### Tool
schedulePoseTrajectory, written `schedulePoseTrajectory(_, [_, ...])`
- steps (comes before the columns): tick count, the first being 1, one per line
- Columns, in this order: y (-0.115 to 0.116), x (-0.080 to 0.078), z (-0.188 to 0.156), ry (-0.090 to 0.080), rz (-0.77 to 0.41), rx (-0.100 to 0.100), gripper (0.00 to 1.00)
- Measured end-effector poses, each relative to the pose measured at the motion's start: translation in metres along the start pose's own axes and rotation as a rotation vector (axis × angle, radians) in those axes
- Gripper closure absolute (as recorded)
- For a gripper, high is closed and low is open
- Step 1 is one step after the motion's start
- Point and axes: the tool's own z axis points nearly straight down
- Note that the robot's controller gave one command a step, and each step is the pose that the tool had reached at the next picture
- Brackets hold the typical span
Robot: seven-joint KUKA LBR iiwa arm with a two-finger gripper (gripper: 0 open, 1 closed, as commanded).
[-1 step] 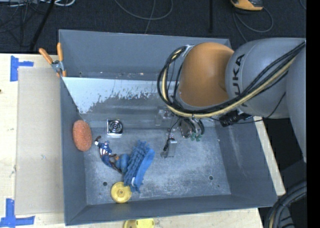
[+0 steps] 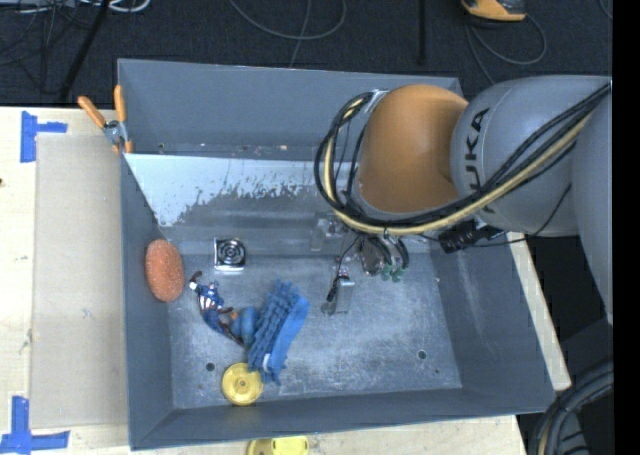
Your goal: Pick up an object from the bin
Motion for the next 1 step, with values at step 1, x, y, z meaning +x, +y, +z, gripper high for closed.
schedulePoseTrajectory(1, [0.0149,0.0082,0.0384,-0.004,-0.085,0.001,0.0])
